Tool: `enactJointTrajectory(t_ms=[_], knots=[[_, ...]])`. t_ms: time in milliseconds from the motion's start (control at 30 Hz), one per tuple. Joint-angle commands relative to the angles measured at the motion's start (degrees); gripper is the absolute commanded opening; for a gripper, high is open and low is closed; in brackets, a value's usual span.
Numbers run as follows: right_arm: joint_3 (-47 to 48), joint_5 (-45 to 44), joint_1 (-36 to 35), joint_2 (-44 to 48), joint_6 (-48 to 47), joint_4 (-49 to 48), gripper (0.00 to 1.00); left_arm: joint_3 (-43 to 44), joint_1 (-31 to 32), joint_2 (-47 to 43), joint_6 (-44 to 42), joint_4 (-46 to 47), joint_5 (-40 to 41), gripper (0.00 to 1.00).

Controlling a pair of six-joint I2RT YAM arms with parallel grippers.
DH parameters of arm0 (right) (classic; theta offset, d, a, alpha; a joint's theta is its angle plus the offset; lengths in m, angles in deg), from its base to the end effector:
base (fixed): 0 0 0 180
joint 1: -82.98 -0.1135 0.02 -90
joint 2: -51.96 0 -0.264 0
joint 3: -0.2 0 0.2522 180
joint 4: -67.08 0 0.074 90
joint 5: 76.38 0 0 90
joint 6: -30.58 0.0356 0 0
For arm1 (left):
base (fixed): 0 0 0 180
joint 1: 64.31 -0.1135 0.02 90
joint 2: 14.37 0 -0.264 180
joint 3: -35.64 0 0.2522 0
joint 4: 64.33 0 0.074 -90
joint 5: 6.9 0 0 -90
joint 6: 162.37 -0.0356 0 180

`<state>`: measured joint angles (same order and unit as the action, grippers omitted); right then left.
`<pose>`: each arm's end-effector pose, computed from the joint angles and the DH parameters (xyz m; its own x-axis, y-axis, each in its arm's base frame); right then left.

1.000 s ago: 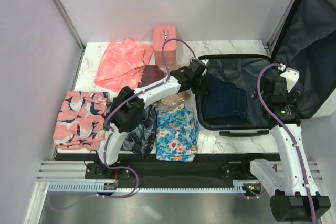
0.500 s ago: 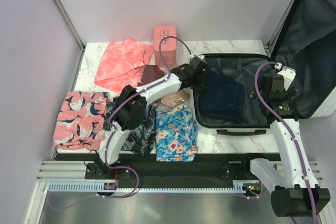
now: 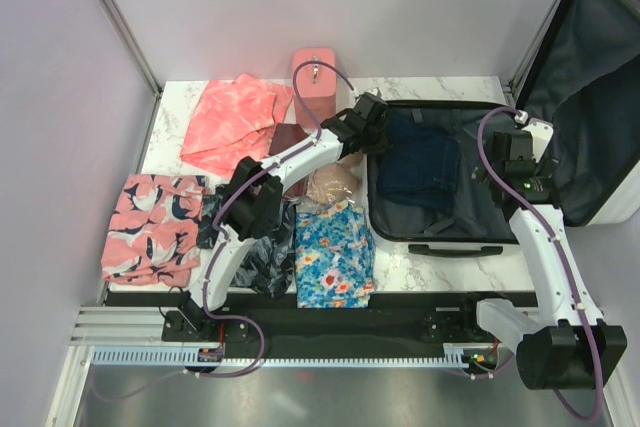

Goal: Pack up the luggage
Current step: Place the clothes in the luggage.

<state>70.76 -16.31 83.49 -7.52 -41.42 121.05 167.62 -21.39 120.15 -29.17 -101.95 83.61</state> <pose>0.2101 -0.0196 0.3180 -0.5319 0.2726 -0.8017 0.5653 0.8192 -0.0966 0.3963 -0.3681 0.2199 -0.8070 -0.1843 -0.5610 0.1695 0.8378 -0.5190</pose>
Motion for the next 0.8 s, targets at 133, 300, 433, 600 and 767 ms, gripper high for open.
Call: enactJointTrajectory(t_ms=[133,300,433,600,767], knots=[[3.76,0.31,-0.08,-2.83,0.28,-3.2,0.98,4.83,-2.49,3.64,2.41,4.96,6.6,0.02],[4.2,0.31,-0.08,-4.15,0.2,-3.99,0.98,3.08,-2.66,2.95,2.67,4.61,8.62,0.02],[4.55,0.84,-0.08,-5.11,0.28,-4.7,0.98,0.97,-2.93,2.42,4.08,2.94,9.16,0.02],[4.73,1.89,-0.16,-5.21,-0.07,-5.05,0.98,0.62,-2.66,1.28,1.72,2.67,8.28,0.59],[3.68,2.25,-0.08,-2.75,-0.77,-5.23,0.98,0.09,-2.49,-1.62,-1.36,2.33,10.21,0.98]])
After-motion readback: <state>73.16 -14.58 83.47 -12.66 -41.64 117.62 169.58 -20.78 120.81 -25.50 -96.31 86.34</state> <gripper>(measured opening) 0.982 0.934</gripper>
